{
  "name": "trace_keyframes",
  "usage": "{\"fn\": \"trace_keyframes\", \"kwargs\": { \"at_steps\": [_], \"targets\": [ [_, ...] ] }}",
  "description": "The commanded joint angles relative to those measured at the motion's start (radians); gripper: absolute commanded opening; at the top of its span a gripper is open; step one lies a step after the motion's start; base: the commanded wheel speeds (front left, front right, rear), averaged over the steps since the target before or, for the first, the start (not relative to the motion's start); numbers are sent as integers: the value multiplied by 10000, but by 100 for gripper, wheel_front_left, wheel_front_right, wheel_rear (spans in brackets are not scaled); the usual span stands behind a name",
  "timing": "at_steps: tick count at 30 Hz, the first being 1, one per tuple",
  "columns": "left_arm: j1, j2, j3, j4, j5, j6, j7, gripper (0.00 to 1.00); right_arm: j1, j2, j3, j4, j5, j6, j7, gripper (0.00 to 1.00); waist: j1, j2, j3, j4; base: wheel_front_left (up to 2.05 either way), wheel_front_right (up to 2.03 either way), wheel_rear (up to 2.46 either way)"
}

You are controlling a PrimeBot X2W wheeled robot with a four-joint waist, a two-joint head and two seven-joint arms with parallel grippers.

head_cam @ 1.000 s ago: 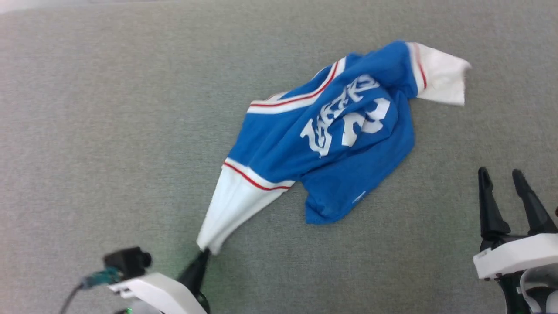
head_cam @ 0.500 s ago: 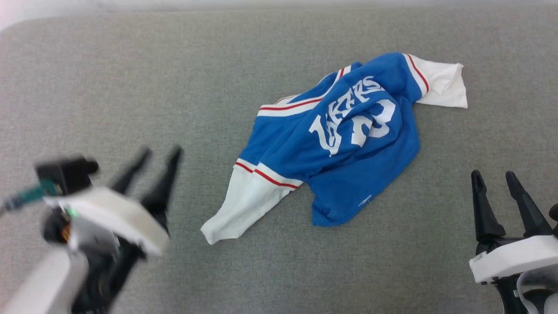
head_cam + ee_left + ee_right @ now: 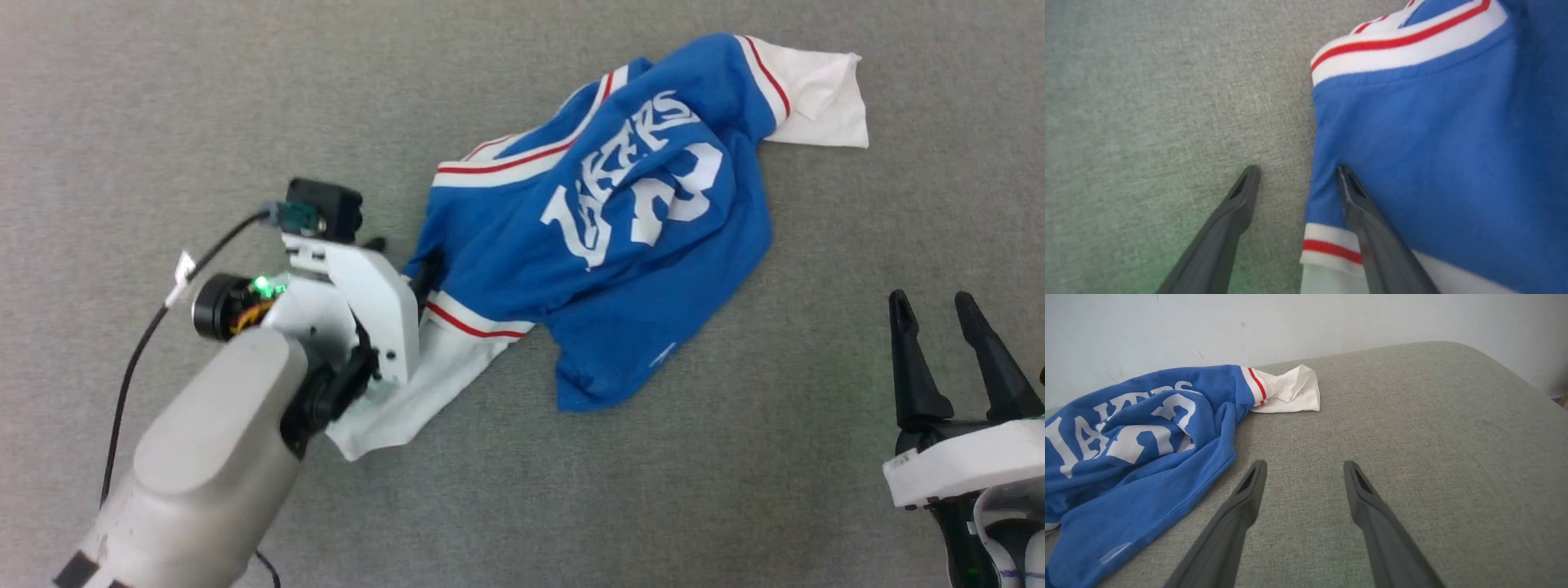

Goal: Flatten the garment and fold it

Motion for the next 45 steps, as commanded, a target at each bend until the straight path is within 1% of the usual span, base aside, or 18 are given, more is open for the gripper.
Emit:
{"fn": "trace_keyframes", "kwargs": {
  "at_steps": [1,2,3,4,5,10,14,17,20,25,27,28,29,30,35,39,42,45],
  "targets": [
    [-136,-158,-161,505,-6,-142,221,100,-112,26,-48,-94,-5,-9,-12,100,-1,0,290,-296,0,0,0],
    [-179,-238,-215,757,-62,-217,306,100,-122,26,-79,-104,-6,-9,-16,100,-1,0,315,-323,0,0,0],
    [-213,-309,-278,973,-122,-314,400,83,-128,26,-103,-111,-8,-9,-19,100,-1,0,331,-344,0,0,0],
    [-260,-351,-362,1145,-141,-436,473,31,-126,26,-114,-124,-8,-9,-18,100,-1,0,338,-359,0,0,0],
    [-311,-383,-419,1269,-144,-540,490,0,-120,26,-121,-137,-6,-9,-14,100,-1,0,343,-372,0,0,0],
    [-759,-412,-461,1377,14,-786,232,0,-117,26,-171,-175,-1,-9,22,100,-1,0,326,-360,0,0,0],
    [-1263,-253,-346,1011,227,-788,59,0,-170,26,-195,-164,1,-9,23,100,-1,0,328,-324,0,0,0],
    [-2105,203,-89,259,656,-581,11,0,-230,26,-133,-135,18,-9,-18,100,-1,0,388,-309,0,0,0],
    [-2668,728,119,130,1068,-442,-77,0,-334,26,18,-87,72,-9,-63,100,-1,0,508,-429,0,0,0],
    [-3101,1053,571,432,1648,101,-1120,1,-508,26,140,99,195,-9,-236,100,-1,0,794,-668,0,0,0],
    [-3058,983,661,751,1605,143,-1415,39,-548,26,169,167,222,-9,-304,100,-1,0,889,-730,0,0,0],
    [-3058,983,661,751,1605,143,-1415,39,-548,26,169,167,222,-9,-304,100,-1,0,889,-730,0,0,0],
    [-3021,910,718,896,1552,176,-1565,73,-577,26,180,209,232,-9,-338,100,-1,0,927,-748,0,0,0],
    [-2971,825,747,1014,1493,173,-1703,100,-603,26,185,252,241,-9,-369,100,-1,0,955,-755,0,0,0],
    [-2823,425,1111,944,1330,251,-3044,100,-641,26,200,413,255,-9,-452,100,-1,0,878,-661,0,0,0],
    [-2229,314,1440,-204,1443,382,-4758,100,-516,26,99,449,182,-9,-455,100,-1,0,453,-444,0,0,0],
    [-1289,440,1428,-1377,1690,527,-5752,100,-321,26,60,458,123,-9,-407,100,-1,0,27,-238,0,0,0],
    [3,507,1526,-2583,1943,1106,-6284,100,-160,26,92,455,126,-9,-360,100,-1,0,-370,-60,0,0,0]
  ]
}}
